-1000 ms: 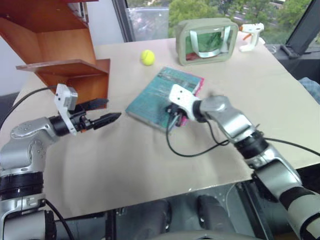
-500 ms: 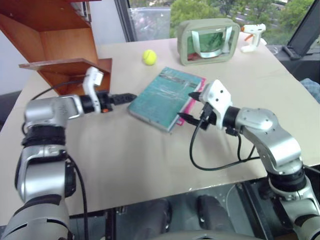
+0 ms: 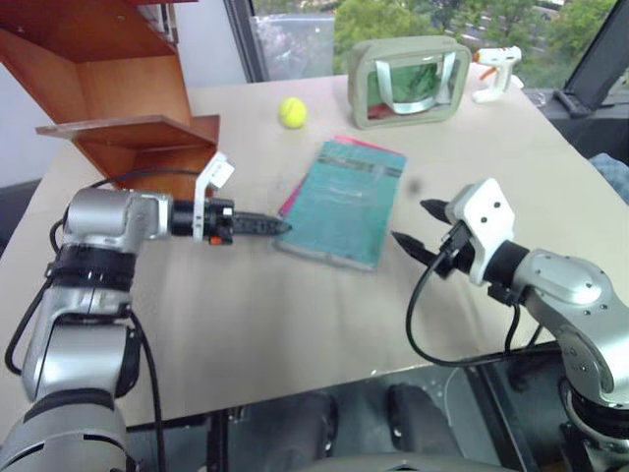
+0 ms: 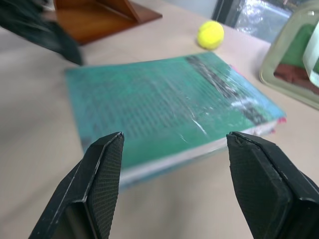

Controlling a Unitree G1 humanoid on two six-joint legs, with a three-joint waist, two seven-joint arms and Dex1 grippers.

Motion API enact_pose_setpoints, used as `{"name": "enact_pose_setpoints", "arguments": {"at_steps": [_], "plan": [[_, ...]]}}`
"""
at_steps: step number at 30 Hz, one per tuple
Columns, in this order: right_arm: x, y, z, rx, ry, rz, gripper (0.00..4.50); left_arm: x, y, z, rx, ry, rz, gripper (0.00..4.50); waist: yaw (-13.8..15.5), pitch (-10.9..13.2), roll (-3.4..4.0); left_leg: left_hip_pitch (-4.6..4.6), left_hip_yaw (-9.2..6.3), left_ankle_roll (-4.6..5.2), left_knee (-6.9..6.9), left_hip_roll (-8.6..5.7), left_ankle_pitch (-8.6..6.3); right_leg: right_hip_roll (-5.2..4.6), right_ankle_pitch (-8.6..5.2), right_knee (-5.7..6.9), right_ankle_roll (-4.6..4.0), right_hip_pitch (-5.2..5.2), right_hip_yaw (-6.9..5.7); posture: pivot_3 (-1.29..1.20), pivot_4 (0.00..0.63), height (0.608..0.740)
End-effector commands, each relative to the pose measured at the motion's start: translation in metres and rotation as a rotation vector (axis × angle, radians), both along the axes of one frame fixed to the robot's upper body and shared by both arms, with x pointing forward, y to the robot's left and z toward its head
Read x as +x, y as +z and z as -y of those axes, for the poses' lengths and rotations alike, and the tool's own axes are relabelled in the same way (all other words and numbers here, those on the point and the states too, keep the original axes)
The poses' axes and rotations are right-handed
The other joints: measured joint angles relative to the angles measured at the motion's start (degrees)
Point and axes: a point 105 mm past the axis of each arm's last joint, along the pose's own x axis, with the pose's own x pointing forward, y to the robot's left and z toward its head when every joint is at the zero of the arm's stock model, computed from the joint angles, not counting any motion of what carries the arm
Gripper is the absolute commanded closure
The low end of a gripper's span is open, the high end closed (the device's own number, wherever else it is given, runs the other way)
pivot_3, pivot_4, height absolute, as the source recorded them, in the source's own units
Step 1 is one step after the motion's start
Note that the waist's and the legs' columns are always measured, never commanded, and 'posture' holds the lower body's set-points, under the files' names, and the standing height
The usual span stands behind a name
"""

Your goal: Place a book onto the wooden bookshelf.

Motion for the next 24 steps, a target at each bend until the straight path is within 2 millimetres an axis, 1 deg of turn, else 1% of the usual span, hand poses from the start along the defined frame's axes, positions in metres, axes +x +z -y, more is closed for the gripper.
{"name": "enact_pose_setpoints", "arguments": {"at_steps": [1, 3, 7, 10, 11, 14, 17, 20, 24], "plan": [[0.003, 0.006, 0.007, 0.003, -0.010, 0.039, 1.16, -0.003, 0.009, -0.009, -0.009, 0.076, 0.011, 0.00, 0.1, 0.0, 0.00, 0.00, -0.01, 0.00, 0.03, 0.00, 0.00, 0.00, 0.00, 0.01, 0.00, 0.02, -0.02, 0.00, 0.150, 0.740], [0.007, 0.002, 0.011, 0.006, -0.022, 0.021, 1.16, 0.001, 0.006, -0.012, -0.010, 0.128, 0.003, 0.00, 0.2, 0.0, 0.00, 0.06, -0.01, 0.00, 0.03, 0.00, 0.00, 0.00, 0.00, 0.03, 0.00, 0.04, -0.02, 0.00, 0.150, 0.740], [0.022, -0.012, 0.025, -0.058, -0.081, -0.009, 1.16, 0.023, 0.005, -0.013, -0.066, 0.248, -0.045, 0.00, 0.6, 0.0, -0.01, 0.06, 0.00, 0.00, 0.04, -0.03, 0.00, -0.02, 0.00, 0.04, 0.00, 0.07, -0.02, 0.00, 0.150, 0.740], [0.020, -0.007, 0.021, -0.050, -0.038, 0.006, 1.16, 0.035, 0.004, -0.010, -0.105, 0.294, -0.088, 0.00, 0.9, 0.0, -0.03, 0.05, 0.00, 0.00, 0.11, -0.07, 0.00, -0.02, 0.00, 0.04, 0.00, 0.07, -0.03, 0.00, 0.150, 0.740], [0.015, -0.001, 0.017, -0.027, -0.002, 0.018, 1.16, 0.037, 0.005, -0.009, -0.122, 0.297, -0.097, 0.00, 1.0, 0.0, -0.03, 0.03, 0.00, 0.00, 0.11, -0.06, 0.00, -0.01, 0.00, 0.03, 0.00, 0.05, -0.03, 0.00, 0.150, 0.740], [-0.020, 0.018, -0.004, 0.049, 0.190, 0.055, 1.16, 0.046, 0.007, -0.001, -0.158, 0.283, -0.109, 0.00, 1.1, 0.0, -0.03, -0.01, -0.01, 0.00, 0.10, -0.02, 0.00, 0.00, 0.00, 0.03, 0.00, 0.01, -0.03, 0.00, 0.150, 0.740], [-0.047, 0.029, -0.012, 0.066, 0.285, 0.092, 1.16, 0.051, 0.003, 0.009, -0.163, 0.256, -0.123, 0.00, 1.4, 0.0, -0.05, -0.03, -0.04, 0.00, 0.10, -0.02, 0.00, -0.01, 0.00, -0.03, 0.00, 0.04, -0.06, 0.00, 0.150, 0.740], [-0.059, 0.033, -0.012, 0.069, 0.295, 0.109, 1.16, 0.055, -0.005, 0.016, -0.153, 0.237, -0.140, 0.00, 1.5, 0.0, -0.07, -0.03, -0.03, 0.02, 0.14, -0.07, -0.01, -0.05, 0.01, -0.05, 0.01, 0.11, -0.05, 0.00, 0.150, 0.740], [-0.065, 0.043, -0.011, 0.109, 0.276, 0.152, 1.16, 0.057, -0.014, 0.035, -0.203, 0.184, -0.190, 0.00, 1.5, 0.0, -0.08, -0.03, -0.04, 0.02, 0.19, -0.07, -0.01, -0.04, 0.01, 0.01, 0.01, 0.11, -0.08, 0.00, 0.150, 0.740]]}}
